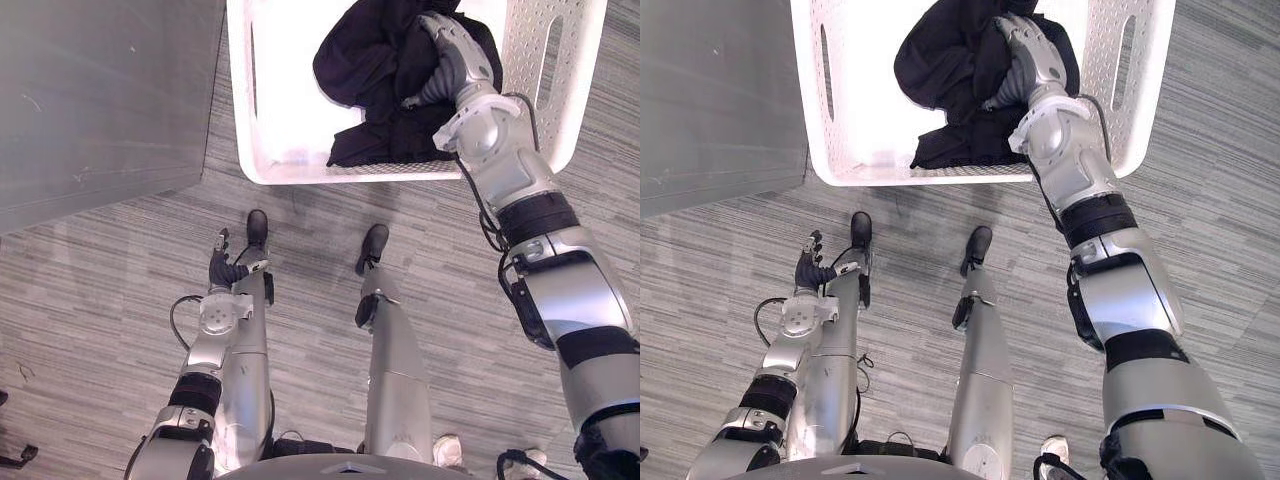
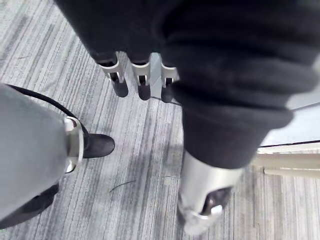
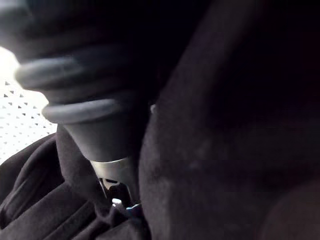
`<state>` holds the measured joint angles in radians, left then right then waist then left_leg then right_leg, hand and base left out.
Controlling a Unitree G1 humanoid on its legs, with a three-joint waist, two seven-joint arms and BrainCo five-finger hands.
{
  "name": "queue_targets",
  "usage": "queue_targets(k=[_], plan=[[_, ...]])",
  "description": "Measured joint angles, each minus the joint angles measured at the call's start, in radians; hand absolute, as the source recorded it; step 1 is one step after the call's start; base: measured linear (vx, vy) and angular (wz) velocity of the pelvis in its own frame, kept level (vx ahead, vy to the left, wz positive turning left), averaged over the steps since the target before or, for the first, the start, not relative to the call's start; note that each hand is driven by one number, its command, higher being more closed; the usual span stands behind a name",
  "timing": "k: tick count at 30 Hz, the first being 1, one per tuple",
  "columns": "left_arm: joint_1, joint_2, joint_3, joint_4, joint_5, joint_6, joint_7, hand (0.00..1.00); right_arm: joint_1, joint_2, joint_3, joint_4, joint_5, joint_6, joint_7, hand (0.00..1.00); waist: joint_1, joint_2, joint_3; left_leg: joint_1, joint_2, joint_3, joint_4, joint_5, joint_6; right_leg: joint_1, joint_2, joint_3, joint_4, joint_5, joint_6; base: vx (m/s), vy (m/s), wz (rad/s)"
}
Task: Pick up the laundry basket with both hands and put the clothes into the washing machine.
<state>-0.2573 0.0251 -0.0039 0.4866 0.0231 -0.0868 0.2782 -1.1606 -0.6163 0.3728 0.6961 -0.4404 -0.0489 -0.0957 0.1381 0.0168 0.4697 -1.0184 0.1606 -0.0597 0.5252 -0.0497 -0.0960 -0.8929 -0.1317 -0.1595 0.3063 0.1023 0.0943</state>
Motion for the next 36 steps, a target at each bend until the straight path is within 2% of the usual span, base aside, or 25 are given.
queue_targets(k=[6, 19, 23, 28, 30, 31, 33, 36], plan=[[0.002, 0.001, 0.042, -0.006, 0.0, 0.0, 0.001, 0.0, 0.018, 0.001, -0.008, 0.005, 0.001, 0.0, -0.002, 1.0, 0.0, -0.016, -0.022, -0.025, 0.002, -0.012, 0.019, 0.001, -0.005, -0.016, -0.002, -0.017, 0.022, -0.006, 0.001, 0.04, 0.006, 0.04], [0.006, -0.007, 0.082, 0.018, -0.002, 0.005, 0.015, 0.0, 0.029, 0.021, -0.035, 0.028, 0.006, 0.006, -0.017, 1.0, 0.004, -0.023, -0.041, -0.029, 0.004, -0.018, 0.037, 0.001, -0.005, -0.016, -0.001, -0.023, 0.034, -0.016, -0.008, 0.03, -0.002, 0.01], [0.007, -0.017, 0.082, 0.033, -0.013, 0.005, 0.017, 0.0, 0.057, 0.051, -0.104, 0.024, 0.104, 0.009, -0.022, 1.0, 0.005, -0.027, -0.053, -0.028, 0.006, -0.018, 0.038, 0.001, -0.005, -0.016, -0.001, -0.024, 0.036, -0.016, -0.007, 0.05, -0.008, 0.0], [0.007, -0.027, 0.089, 0.038, -0.025, 0.005, 0.023, 0.0, 0.109, 0.101, -0.3, 0.006, 0.426, 0.011, -0.079, 1.0, 0.008, -0.027, -0.053, -0.028, 0.006, -0.019, 0.047, 0.0, -0.004, -0.015, -0.001, -0.023, 0.044, -0.018, -0.01, 0.01, -0.002, 0.0], [0.007, -0.037, 0.103, 0.041, -0.043, 0.006, 0.036, 0.0, 0.141, 0.146, -0.428, -0.022, 0.63, 0.001, -0.122, 1.0, 0.005, -0.027, -0.053, -0.026, 0.006, -0.019, 0.048, 0.0, -0.004, -0.012, -0.001, -0.023, 0.044, -0.018, -0.01, 0.0, 0.0, 0.0], [0.007, -0.037, 0.108, 0.042, -0.044, 0.006, 0.042, 0.0, 0.142, 0.159, -0.456, -0.022, 0.677, 0.0, -0.133, 1.0, 0.003, -0.027, -0.053, -0.024, 0.006, -0.019, 0.049, 0.0, -0.004, -0.011, -0.001, -0.023, 0.044, -0.018, -0.011, 0.03, -0.006, -0.01], [0.007, -0.039, 0.12, 0.046, -0.061, 0.006, 0.058, 0.0, 0.149, 0.19, -0.521, -0.058, 0.945, -0.036, -0.157, 1.0, 0.0, -0.027, -0.053, -0.021, 0.009, -0.017, 0.049, 0.0, -0.004, -0.006, 0.002, -0.022, 0.036, -0.014, -0.01, 0.03, -0.009, -0.05], [0.007, -0.043, 0.131, 0.069, -0.062, 0.009, 0.068, 0.0, 0.156, 0.244, -0.552, -0.131, 1.113, -0.08, -0.176, 1.0, 0.001, -0.027, -0.053, -0.005, 0.023, -0.018, 0.048, -0.001, -0.005, 0.023, 0.019, -0.023, 0.004, -0.001, -0.011, 0.04, -0.017, -0.1]])
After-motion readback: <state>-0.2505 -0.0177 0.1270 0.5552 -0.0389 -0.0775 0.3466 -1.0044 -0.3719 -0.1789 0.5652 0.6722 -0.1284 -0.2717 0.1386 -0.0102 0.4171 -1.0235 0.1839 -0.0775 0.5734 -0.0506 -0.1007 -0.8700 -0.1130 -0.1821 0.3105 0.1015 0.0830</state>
